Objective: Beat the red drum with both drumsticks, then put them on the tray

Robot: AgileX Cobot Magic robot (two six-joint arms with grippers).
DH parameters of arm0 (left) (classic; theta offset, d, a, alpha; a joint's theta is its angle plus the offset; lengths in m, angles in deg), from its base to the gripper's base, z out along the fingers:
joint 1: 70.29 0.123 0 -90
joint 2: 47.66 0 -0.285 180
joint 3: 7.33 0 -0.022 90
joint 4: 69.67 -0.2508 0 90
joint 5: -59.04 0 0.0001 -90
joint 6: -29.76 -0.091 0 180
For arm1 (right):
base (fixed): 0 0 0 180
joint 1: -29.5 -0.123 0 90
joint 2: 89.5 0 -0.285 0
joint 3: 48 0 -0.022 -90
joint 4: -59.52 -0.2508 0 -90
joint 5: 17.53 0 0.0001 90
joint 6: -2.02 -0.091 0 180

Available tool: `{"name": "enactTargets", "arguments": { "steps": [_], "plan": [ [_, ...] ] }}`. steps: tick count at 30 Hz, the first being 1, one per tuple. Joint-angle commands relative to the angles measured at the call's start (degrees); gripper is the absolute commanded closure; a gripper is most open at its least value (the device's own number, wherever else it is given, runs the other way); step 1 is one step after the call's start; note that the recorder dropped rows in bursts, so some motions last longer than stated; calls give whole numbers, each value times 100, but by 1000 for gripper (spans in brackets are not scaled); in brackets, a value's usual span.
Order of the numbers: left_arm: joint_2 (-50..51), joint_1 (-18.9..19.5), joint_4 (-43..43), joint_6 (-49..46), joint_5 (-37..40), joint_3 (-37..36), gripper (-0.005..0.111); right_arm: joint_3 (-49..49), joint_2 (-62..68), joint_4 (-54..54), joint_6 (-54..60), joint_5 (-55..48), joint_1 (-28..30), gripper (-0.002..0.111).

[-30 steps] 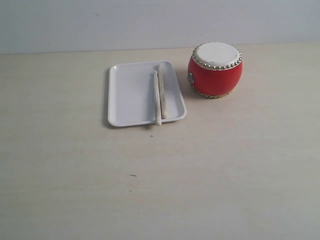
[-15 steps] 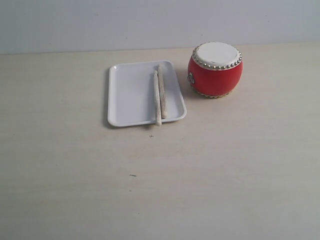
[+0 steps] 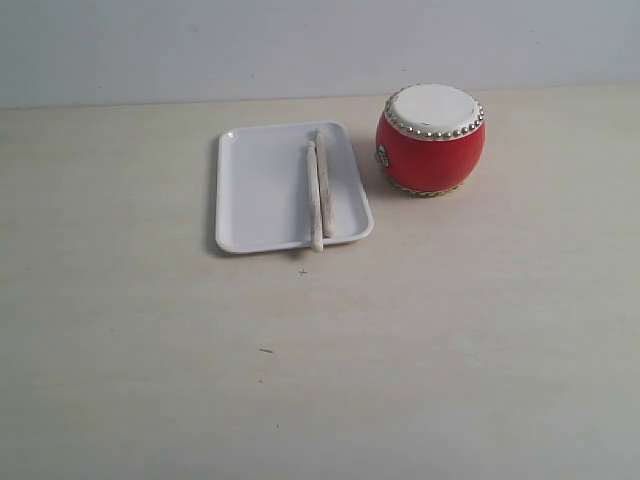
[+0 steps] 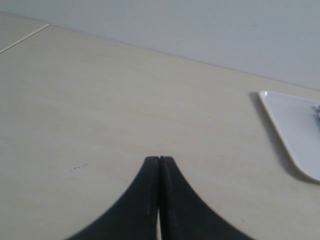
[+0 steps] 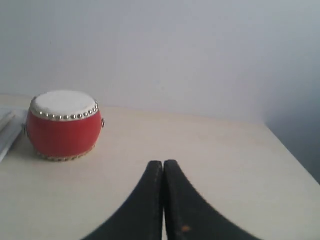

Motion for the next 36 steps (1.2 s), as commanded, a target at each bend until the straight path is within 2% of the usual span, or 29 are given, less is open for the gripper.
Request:
{"name": "enactTargets", "arguments": {
  "steps": [1,36],
  "plan": [
    [-39,17,-1,-19,-19,-14,107,700,-372,-93,23,48,28,108],
    [-39,17,-38,-19,-19,-14,107,789,-585,-254,23,-15,28,108]
  ]
}}
